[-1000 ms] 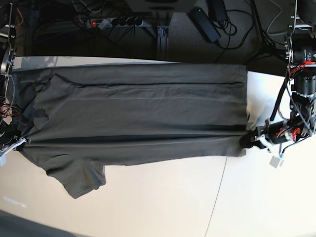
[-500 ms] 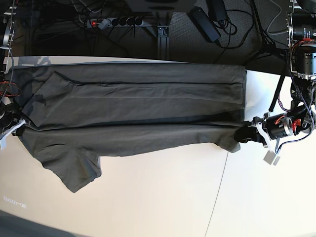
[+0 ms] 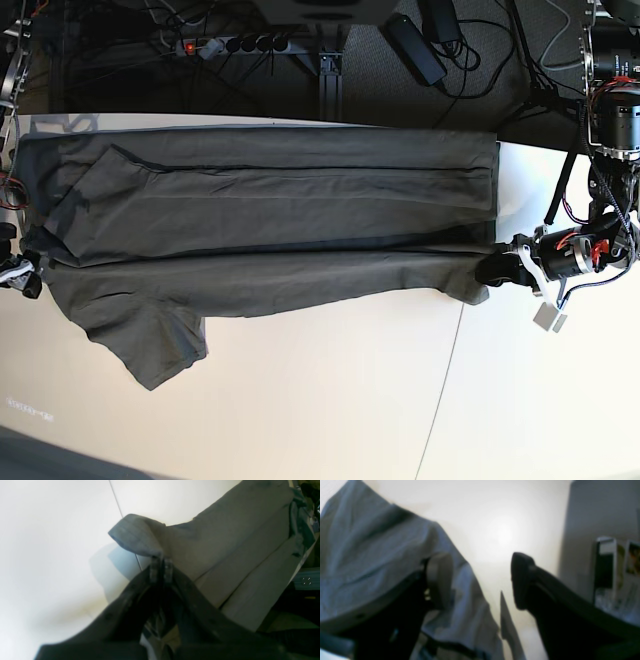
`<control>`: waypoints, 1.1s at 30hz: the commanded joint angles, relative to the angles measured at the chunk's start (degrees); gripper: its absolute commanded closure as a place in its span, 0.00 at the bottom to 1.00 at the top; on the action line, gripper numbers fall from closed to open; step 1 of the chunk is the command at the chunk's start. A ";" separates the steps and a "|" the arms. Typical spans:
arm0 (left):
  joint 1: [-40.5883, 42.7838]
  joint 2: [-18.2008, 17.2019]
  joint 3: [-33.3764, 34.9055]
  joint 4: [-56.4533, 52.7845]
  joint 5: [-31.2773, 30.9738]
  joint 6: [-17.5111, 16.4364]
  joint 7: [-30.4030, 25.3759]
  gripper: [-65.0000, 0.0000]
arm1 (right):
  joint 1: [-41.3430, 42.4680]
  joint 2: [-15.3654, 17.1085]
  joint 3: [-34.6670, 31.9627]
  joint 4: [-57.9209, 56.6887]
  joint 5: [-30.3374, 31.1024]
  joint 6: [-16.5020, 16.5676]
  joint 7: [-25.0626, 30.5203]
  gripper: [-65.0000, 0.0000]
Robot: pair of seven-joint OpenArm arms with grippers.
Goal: Fold the T-shirt properly
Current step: 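Lift the held edge with both grippers and fold it over the body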
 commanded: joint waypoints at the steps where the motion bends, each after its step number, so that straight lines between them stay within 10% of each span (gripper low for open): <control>1: -1.33 -1.07 -0.35 0.85 -1.05 -0.06 -0.83 1.00 | 2.19 0.61 0.50 0.72 -0.83 3.67 1.25 0.43; 20: -1.22 -1.07 -0.35 0.85 -1.90 -0.06 -0.44 1.00 | 10.60 -5.79 0.50 -15.32 -11.80 2.34 5.27 0.44; 27: -1.22 -1.07 -0.35 0.85 -1.88 -0.06 -0.72 1.00 | 10.58 -5.73 0.48 -13.84 -14.75 2.32 5.29 1.00; 33: -1.27 -1.09 -0.35 0.85 -1.90 -0.06 -1.70 1.00 | 10.58 -5.29 0.50 -10.78 -14.84 2.38 4.74 1.00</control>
